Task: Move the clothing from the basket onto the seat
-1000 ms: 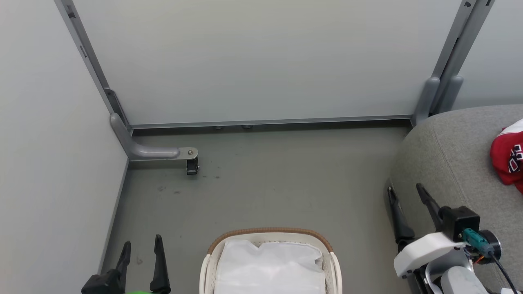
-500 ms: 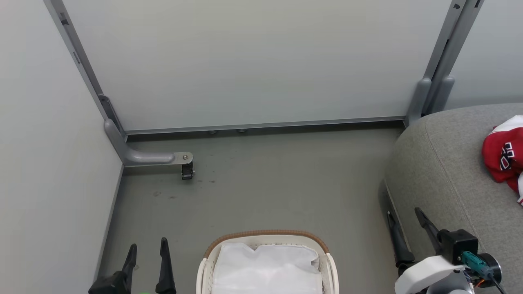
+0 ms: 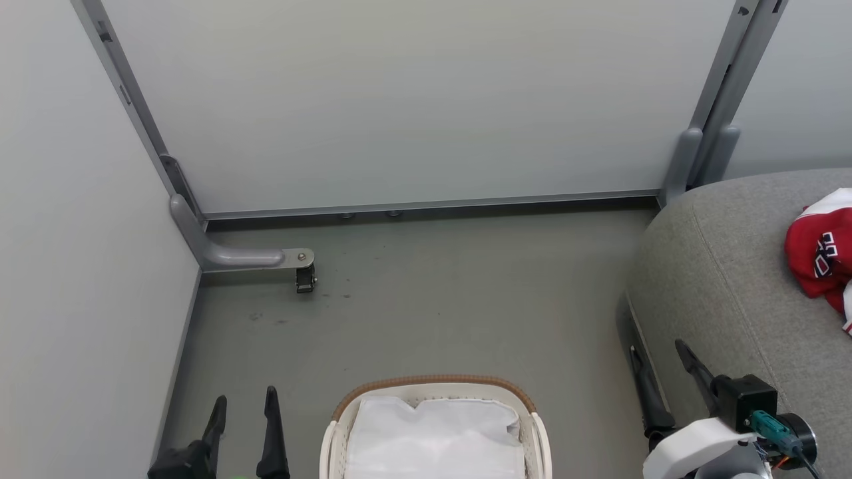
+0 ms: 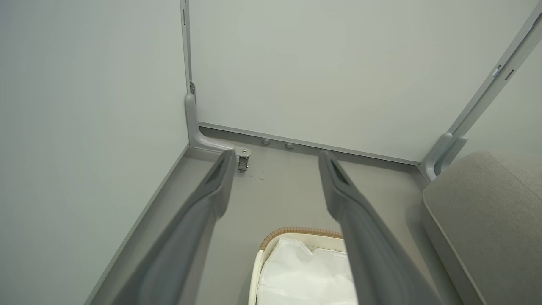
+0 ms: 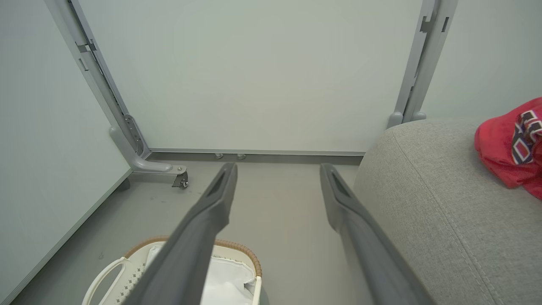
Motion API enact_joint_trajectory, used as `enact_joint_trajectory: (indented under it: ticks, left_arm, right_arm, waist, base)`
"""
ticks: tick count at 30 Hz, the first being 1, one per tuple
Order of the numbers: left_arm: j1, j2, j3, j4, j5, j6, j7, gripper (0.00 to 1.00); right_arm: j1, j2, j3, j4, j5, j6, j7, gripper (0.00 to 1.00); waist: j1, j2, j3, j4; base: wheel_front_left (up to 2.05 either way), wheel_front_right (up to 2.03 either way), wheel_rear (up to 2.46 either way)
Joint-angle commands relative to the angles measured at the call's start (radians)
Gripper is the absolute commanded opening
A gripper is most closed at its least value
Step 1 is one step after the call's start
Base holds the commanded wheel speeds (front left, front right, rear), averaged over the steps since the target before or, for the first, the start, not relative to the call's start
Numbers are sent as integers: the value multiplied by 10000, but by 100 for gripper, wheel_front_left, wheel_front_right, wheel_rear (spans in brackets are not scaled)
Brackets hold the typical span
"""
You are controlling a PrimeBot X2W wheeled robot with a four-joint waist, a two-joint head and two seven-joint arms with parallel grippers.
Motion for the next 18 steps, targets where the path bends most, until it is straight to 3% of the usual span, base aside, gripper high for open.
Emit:
enact_joint_trajectory:
  ticks: [1,5,18]
  left_arm:
    - [0,-2,2,-21,-5,-12,3,0]
    - [10,-52,12,264,-143,-30,50,0]
    - [-388,-164,613,236,-2181,-374,700,0]
  right_arm:
    - [-1,0,6,5,5,0,0,0]
    - [33,64,-31,300,156,0,88,0]
    - [-126,47,-239,91,2692,-1,732,0]
  waist:
    - [1,0,-1,-4]
    - [1,0,3,-7]
    - [1,0,69,-49]
  base:
    - [0,0,0]
    - [0,0,0]
    - [0,0,0]
